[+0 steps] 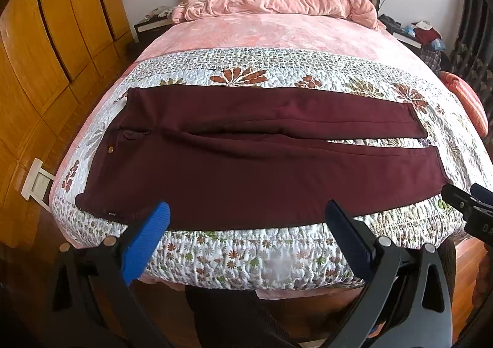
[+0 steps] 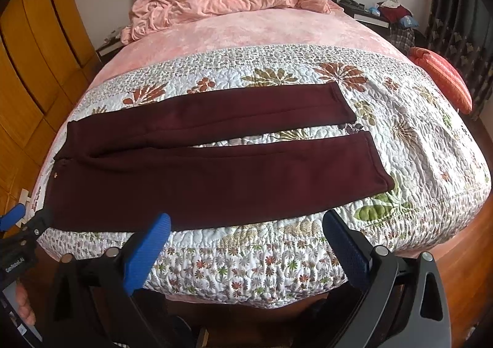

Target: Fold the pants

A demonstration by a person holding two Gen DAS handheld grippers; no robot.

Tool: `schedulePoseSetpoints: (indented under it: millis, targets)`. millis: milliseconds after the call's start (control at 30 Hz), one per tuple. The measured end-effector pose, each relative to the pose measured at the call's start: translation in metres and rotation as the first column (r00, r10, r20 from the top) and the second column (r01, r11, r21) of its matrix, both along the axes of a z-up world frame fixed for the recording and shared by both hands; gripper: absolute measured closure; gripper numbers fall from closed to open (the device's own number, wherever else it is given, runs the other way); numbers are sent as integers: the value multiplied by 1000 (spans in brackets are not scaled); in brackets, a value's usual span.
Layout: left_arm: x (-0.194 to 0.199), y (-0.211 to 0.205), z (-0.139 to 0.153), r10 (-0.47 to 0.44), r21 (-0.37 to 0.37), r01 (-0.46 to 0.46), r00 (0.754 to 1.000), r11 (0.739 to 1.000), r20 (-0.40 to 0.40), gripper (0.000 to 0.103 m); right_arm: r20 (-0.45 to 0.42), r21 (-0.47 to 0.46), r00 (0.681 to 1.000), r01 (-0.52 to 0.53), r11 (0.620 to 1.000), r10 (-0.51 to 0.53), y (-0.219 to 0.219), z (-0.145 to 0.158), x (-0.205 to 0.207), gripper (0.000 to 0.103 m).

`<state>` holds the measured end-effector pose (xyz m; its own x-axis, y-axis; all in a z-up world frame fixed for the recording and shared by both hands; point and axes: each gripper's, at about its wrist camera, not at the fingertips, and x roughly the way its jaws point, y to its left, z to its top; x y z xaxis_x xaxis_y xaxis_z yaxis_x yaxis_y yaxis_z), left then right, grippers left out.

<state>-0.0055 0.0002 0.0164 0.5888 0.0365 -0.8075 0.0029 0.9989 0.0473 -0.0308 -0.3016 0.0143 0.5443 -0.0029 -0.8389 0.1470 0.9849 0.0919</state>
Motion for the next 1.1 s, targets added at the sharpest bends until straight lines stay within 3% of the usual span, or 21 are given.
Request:
schedulePoseSetpoints:
  millis: [1100]
  targets:
    - [0, -3, 2, 3, 15, -3, 1000, 1000, 11, 3, 6, -3, 1000, -10, 1000, 10, 0, 0, -3, 4]
